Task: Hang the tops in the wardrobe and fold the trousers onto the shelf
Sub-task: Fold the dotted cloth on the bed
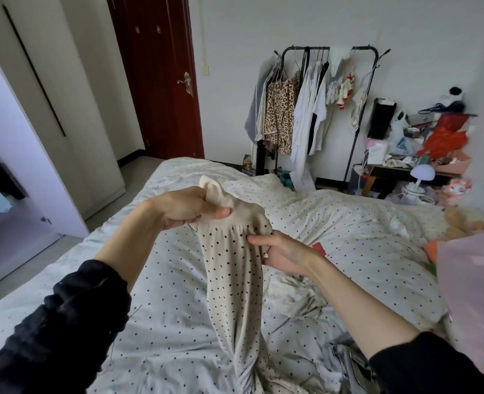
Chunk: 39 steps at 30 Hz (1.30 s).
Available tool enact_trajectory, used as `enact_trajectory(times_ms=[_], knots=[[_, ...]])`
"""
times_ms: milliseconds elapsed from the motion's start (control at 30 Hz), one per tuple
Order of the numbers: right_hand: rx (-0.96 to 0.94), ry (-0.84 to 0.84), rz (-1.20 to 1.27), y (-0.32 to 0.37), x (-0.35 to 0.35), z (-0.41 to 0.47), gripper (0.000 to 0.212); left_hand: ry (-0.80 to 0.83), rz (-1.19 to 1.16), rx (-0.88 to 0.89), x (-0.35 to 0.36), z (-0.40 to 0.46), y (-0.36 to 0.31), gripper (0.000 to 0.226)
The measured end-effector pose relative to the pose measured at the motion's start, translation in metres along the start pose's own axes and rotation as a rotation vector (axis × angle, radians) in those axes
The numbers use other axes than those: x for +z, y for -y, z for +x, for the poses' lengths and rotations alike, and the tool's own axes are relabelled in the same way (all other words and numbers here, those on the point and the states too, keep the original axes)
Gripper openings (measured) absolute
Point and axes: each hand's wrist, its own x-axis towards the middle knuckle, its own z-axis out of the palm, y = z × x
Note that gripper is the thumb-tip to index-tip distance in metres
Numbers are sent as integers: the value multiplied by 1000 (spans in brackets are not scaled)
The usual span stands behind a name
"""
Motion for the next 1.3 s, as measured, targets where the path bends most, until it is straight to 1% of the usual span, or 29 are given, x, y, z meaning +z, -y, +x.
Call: enact_trajectory(times_ms=[100,200,267,333,367,433,500,533,567,600,667,700,733,767,800,833,867,900,967,1000,1033,1067,1100,1167,1200,1233,1300], knots=[[-43,38,44,7,3,-2,39,-32,-40,19,-2,-2,1,34],[-64,28,97,17,2,-2,43,-12,-86,51,-1,-4,7,43],[-55,17,81,21,3,-1,43,5,-97,58,1,-4,9,48],[-42,21,46,23,5,-2,45,23,-110,55,2,-3,12,49],[-31,19,38,22,6,-1,48,29,-117,52,2,-2,13,46],[10,1,54,17,4,-2,44,22,-122,39,2,0,16,32],[54,-7,15,16,6,-8,32,9,-141,20,2,2,19,18],[66,-20,-34,18,9,-11,23,-8,-149,4,2,2,21,16],[78,-29,-80,20,10,-14,14,-21,-157,-11,1,3,25,17],[86,-29,-114,20,7,-13,10,-34,-166,-35,0,3,29,21],[135,-8,-180,20,8,-13,17,-66,-187,-107,-1,4,39,29],[155,-25,-202,19,7,-10,27,-72,-191,-141,-2,5,45,30],[176,-37,-217,17,5,-7,31,-87,-182,-175,-3,5,52,32],[194,-60,-227,17,6,-8,23,-106,-151,-206,-2,5,59,36],[200,-78,-234,17,7,-9,10,-122,-121,-224,-1,5,66,40],[197,-96,-231,17,7,-8,6,-145,-103,-223,2,5,72,43],[194,-118,-235,15,5,-8,11,-166,-104,-208,8,3,77,46],[190,-137,-251,15,6,-9,22,-176,-117,-191,13,0,82,54],[162,-177,-283,9,4,-4,62,-120,-154,-163,25,-7,98,75],[153,-193,-298,6,0,-2,69,-65,-173,-154,33,-10,107,79],[148,-219,-302,3,-4,-1,62,-24,-201,-151,42,-12,117,80],[140,-254,-306,3,-3,-2,51,-17,-231,-157,51,-11,127,82],[134,-295,-308,4,-3,-3,45,-37,-273,-174,60,-9,135,84],[107,-344,-324,1,-8,-3,51,-102,-356,-196,80,-5,146,85],[120,-355,-345,-2,-7,-5,53,-131,-396,-202,90,-4,152,82],[137,-364,-386,-7,-8,-5,51,-157,-424,-199,96,-4,156,77],[208,-317,-462,-23,-10,-1,39,-173,-452,-174,104,-7,168,65]])
